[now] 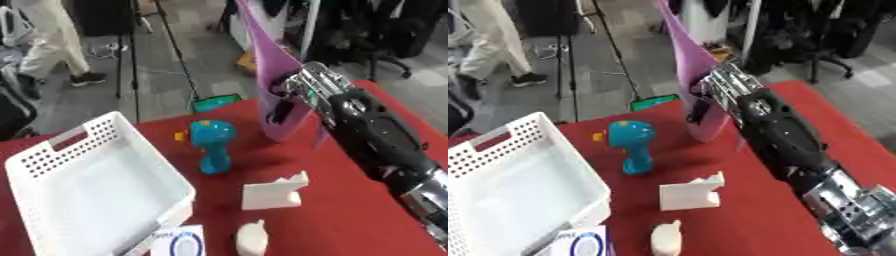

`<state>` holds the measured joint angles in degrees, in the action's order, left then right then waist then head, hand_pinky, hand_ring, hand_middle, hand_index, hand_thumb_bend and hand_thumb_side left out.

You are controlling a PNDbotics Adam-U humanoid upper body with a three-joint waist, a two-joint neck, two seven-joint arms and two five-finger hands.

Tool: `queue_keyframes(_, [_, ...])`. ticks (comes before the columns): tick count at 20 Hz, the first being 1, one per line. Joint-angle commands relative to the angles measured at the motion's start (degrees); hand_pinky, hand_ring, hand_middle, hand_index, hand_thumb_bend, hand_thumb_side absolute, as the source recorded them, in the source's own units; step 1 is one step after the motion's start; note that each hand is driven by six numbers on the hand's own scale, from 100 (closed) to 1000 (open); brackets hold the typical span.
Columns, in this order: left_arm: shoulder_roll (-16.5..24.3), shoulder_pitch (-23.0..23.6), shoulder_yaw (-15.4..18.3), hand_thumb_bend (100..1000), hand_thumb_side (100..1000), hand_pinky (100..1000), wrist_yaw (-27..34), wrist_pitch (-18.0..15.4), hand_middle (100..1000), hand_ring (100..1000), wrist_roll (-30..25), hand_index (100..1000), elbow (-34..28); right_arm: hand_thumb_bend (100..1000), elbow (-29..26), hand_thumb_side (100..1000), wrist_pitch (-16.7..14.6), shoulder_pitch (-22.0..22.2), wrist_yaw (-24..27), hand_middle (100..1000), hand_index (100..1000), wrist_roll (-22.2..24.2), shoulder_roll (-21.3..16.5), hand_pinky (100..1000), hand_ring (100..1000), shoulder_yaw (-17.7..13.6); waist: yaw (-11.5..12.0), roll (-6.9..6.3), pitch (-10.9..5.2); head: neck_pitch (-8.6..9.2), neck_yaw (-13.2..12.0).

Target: Pick up objects on the table and place them in the box.

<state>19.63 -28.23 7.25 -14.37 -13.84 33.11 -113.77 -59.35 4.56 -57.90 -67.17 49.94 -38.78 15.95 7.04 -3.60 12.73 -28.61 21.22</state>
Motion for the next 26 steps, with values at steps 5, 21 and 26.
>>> queue_keyframes(5, [0.82,-0.97,0.56,100,1000,836,0.10,-0.10,771,886,0.11,815,-0.82,100,-3.28,466,-0.92,0.14,-0.78,427,522,-1.49,-2.98,184,441,1.45,0.01,0.50,-1.13,0.32,0.06])
queue_keyframes(21, [0.89,-1.39,0.63,100,1000,832,0.15,-0.38,759,881,-0.19,801,-0.82,100,-15.95,429,-2.60,7.04,-19.70,450,502,-14.00,-8.94,100,453,10.15,0.07,1.31,-1.60,0.65,0.12])
queue_keyframes(26, [0.78,-1.46,0.64,100,1000,832,0.14,-0.47,756,880,-0.32,796,-0.82,100,-18.01,422,-1.80,8.70,-29.75,515,516,-20.25,-10.17,128,514,11.91,0.14,1.44,-1.62,0.79,0.07])
